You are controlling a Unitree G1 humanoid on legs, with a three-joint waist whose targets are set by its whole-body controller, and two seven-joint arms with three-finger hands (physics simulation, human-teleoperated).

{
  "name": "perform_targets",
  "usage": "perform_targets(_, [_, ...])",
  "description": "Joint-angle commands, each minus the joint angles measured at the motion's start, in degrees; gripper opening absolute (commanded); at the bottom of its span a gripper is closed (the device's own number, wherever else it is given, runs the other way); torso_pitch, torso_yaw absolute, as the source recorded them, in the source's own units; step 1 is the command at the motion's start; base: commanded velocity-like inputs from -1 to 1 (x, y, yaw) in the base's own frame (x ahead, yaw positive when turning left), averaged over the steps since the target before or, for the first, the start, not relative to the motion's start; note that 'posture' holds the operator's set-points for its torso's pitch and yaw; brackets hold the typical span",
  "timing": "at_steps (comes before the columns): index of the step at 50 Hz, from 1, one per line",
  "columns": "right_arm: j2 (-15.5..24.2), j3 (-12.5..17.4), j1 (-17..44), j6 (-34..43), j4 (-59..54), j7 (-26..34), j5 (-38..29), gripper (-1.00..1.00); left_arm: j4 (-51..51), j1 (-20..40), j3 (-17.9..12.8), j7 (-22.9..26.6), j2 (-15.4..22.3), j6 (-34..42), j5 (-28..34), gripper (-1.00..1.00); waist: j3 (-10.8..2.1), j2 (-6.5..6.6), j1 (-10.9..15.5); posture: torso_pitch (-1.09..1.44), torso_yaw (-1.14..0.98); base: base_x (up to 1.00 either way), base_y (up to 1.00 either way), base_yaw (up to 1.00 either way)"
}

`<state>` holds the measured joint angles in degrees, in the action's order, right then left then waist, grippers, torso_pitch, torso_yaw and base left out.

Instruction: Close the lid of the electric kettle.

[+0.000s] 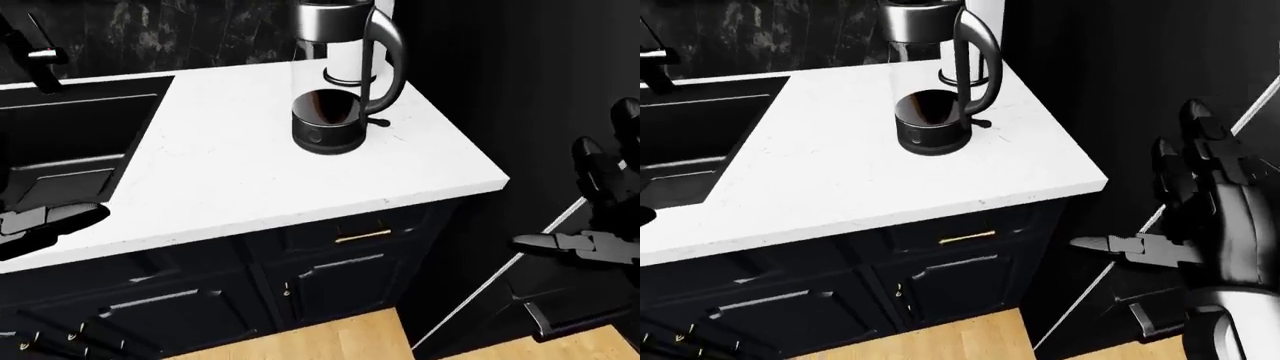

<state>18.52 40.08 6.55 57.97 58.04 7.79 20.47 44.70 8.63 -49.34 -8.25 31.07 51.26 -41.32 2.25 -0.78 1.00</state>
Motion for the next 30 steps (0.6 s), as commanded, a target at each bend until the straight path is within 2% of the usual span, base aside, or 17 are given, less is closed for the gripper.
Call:
perform_targets(1, [0.5, -0.1, 1.0, -1.8, 1.7, 0.7, -0.3, 0.97, 1.0, 0.9, -1.4, -0.5, 1.3, -1.3, -0.1, 1.00, -0.43, 0.22, 0.1, 0.00, 0.00, 0.00, 0.00, 0.51])
perform_targets(4, [0.3, 0.0, 1.2, -1.6, 1.8, 1.0, -0.6, 0.96, 1.1, 0.9, -1.6, -0.7, 1.5, -1.0, -0.4, 1.00, 0.01, 2.16, -0.4, 0.00, 0.00, 0.00, 0.00, 0.53])
perform_targets(6, [0.7, 0.0, 1.2, -1.3, 2.0, 0.7, -0.2, 0.96, 1.0, 0.7, -1.3, -0.7, 1.4, -1.2, -0.1, 1.00, -1.17, 5.25, -0.6, 0.00, 0.00, 0.00, 0.00, 0.54])
perform_targets(7, [0.5, -0.1, 1.2, -1.3, 2.0, 0.7, -0.3, 0.96, 1.3, 0.9, -1.7, -0.9, 1.6, -0.8, -0.6, 1.00, -0.38, 3.86, 0.5, 0.00, 0.00, 0.00, 0.00, 0.78])
perform_targets(8, [0.7, 0.1, 1.3, -1.1, 2.0, 0.5, 0.1, 0.97, 1.2, 0.8, -1.6, -1.0, 1.6, -0.9, -0.6, 1.00, -0.18, 4.65, 0.5, 0.00, 0.00, 0.00, 0.00, 0.80])
perform_targets(9, [0.8, 0.1, 1.2, -1.2, 2.0, 0.4, 0.2, 0.96, 1.2, 0.7, -1.6, -1.0, 1.6, -0.9, -0.6, 1.00, -0.16, 4.56, 0.7, 0.00, 0.00, 0.00, 0.00, 0.80])
perform_targets(11, [0.9, 0.1, 1.0, -1.3, 2.0, 0.1, 0.6, 0.96, 1.3, 0.9, -1.9, -1.3, 1.9, -0.6, -1.2, 1.00, -0.55, 3.30, 1.3, 0.00, 0.00, 0.00, 0.00, 0.80])
perform_targets(15, [1.3, 0.3, 0.9, -1.3, 2.0, -0.7, 1.7, 0.96, 0.9, 0.7, -1.5, -1.0, 1.7, -1.3, -0.6, 1.00, 0.71, 0.74, 0.7, 0.00, 0.00, 0.00, 0.00, 0.79])
perform_targets(17, [1.6, 0.4, 0.9, -1.3, 2.0, -1.3, 2.5, 0.96, 1.0, 0.8, -1.7, -1.1, 1.8, -1.0, -0.9, 1.00, 0.90, -1.09, 0.2, 0.00, 0.00, 0.00, 0.00, 0.79])
perform_targets(18, [1.8, 0.1, 0.8, -1.5, 2.0, -1.4, 2.0, 0.96, 1.1, 0.8, -1.8, -1.2, 1.8, -1.0, -1.0, 1.00, 0.33, -2.44, -1.0, 0.00, 0.00, 0.00, 0.00, 0.05])
perform_targets(19, [1.8, -0.3, 1.0, -1.4, 1.9, -1.6, 0.8, 0.96, 1.0, 0.5, -1.5, -1.0, 1.7, -1.3, -0.6, 1.00, 0.57, -3.79, -1.4, 0.00, 0.00, 0.00, 0.00, 0.00])
perform_targets(20, [2.5, -1.5, 0.4, -1.7, 1.9, -1.3, -1.7, 0.95, 1.1, 0.7, -1.7, -1.1, 1.8, -1.0, -0.9, 1.00, 1.30, -1.98, -1.5, 0.00, 0.00, 0.00, 0.00, 0.00])
perform_targets(24, [1.0, -2.8, 1.0, -1.2, 1.5, 0.7, -5.1, 0.96, 1.2, 0.8, -2.0, -1.2, 1.9, -0.7, -1.3, 1.00, 0.42, -0.50, -0.9, 0.00, 0.00, 0.00, 0.00, 0.00])
perform_targets(26, [0.7, -1.9, 2.0, 0.3, 1.9, 1.3, -5.4, 0.96, 1.2, 0.5, -1.7, -1.0, 1.7, -1.0, -0.9, 1.00, -0.28, 1.34, -1.2, 0.00, 0.00, 0.00, 0.00, 0.00])
perform_targets(27, [0.5, -2.0, 2.0, 0.2, 1.9, 1.5, -6.1, 0.96, 1.2, 0.7, -1.8, -1.2, 1.8, -0.9, -1.1, 1.00, -0.42, 1.83, -1.2, 0.00, 0.00, 0.00, 0.00, 0.00])
perform_targets(28, [0.3, -1.9, 2.3, 0.6, 1.9, 1.6, -6.4, 0.96, 1.0, 0.5, -1.4, -1.0, 1.6, -1.4, -0.7, 1.00, 0.19, 1.56, -1.3, 0.00, 0.00, 0.00, 0.00, 0.00])
perform_targets(30, [0.2, -2.8, 2.2, 0.4, 1.9, 1.9, -7.6, 0.96, 1.1, 0.6, -1.7, -1.0, 1.6, -1.0, -0.8, 1.00, 0.10, 1.79, -1.2, 0.00, 0.00, 0.00, 0.00, 0.00])
